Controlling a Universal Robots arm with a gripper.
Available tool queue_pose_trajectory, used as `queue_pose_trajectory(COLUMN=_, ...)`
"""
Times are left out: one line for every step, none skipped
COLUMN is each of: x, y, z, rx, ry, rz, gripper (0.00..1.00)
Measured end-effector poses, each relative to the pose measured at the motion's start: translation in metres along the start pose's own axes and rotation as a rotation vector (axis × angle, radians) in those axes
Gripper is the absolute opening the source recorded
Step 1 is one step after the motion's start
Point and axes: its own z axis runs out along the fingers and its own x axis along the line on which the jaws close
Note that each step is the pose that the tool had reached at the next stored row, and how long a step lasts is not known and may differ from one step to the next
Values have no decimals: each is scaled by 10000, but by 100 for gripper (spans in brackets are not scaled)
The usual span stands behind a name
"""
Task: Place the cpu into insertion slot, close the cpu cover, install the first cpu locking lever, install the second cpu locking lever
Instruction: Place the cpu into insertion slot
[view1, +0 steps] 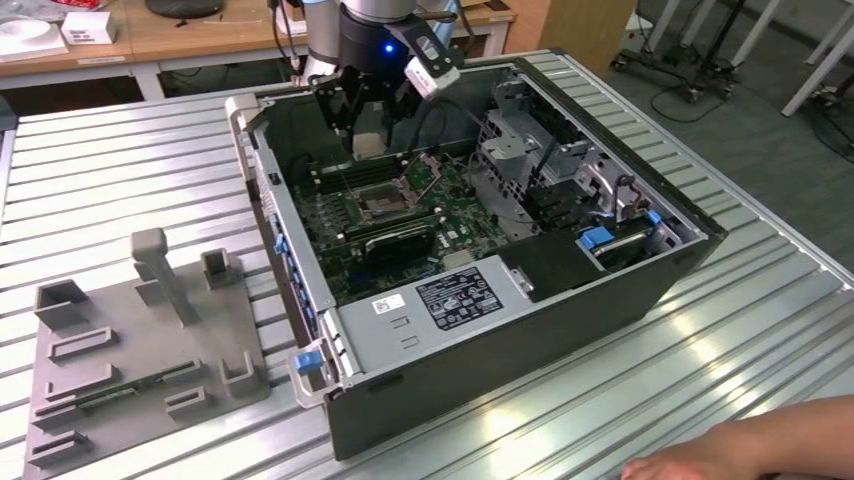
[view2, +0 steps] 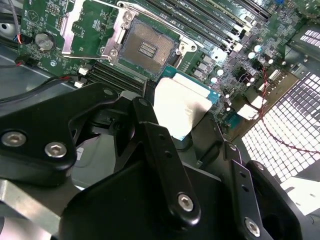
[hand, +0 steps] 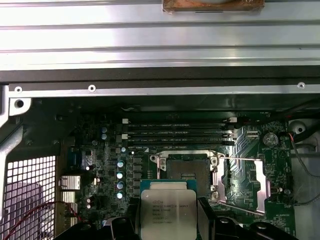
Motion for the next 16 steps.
queue_pose_trajectory(x=0, y=0, z=0, rx=0, ry=0, rz=0, gripper=54)
queue_pose_trajectory(x=0, y=0, z=0, rx=-1, ry=-1, rz=2, gripper=54)
queue_pose_trajectory(x=0, y=0, z=1, rx=-1, ry=-3, rz=25, gripper=54)
queue_pose_trajectory(x=-1, y=0, z=2, rx=-2, ry=-8, rz=91, gripper=54)
queue_pose_trajectory(x=-1, y=0, z=4, rx=-4, ry=-18, rz=198, gripper=54)
queue_pose_trajectory(x=0, y=-1, z=5, rx=-7, ry=-30, rz=340, gripper=54)
queue_pose_trajectory(x=0, y=-1, z=7, rx=-9, ry=-45, rz=498, gripper=54)
queue_pose_trajectory(x=0, y=-1, z=11, rx=-14, ry=-62, rz=691, gripper=54)
queue_pose_trajectory(x=-1, y=-1, z=14, rx=-17, ry=-79, rz=871, gripper=54)
queue_pose_trajectory(x=-1, y=-1, z=17, rx=-21, ry=-95, rz=1050, gripper=54)
queue_pose_trajectory(x=-1, y=-2, z=19, rx=-24, ry=-110, rz=1229, gripper=54)
queue_pose_trajectory(x=-1, y=-2, z=23, rx=-28, ry=-127, rz=1409, gripper=54)
queue_pose_trajectory(x=-1, y=-2, z=25, rx=-31, ry=-142, rz=1587, gripper=54)
queue_pose_trajectory(x=-1, y=-2, z=28, rx=-34, ry=-158, rz=1767, gripper=54)
queue_pose_trajectory(x=-1, y=-3, z=30, rx=-37, ry=-175, rz=1956, gripper=54)
queue_pose_trajectory(x=-1, y=-3, z=34, rx=-42, ry=-192, rz=2142, gripper=54)
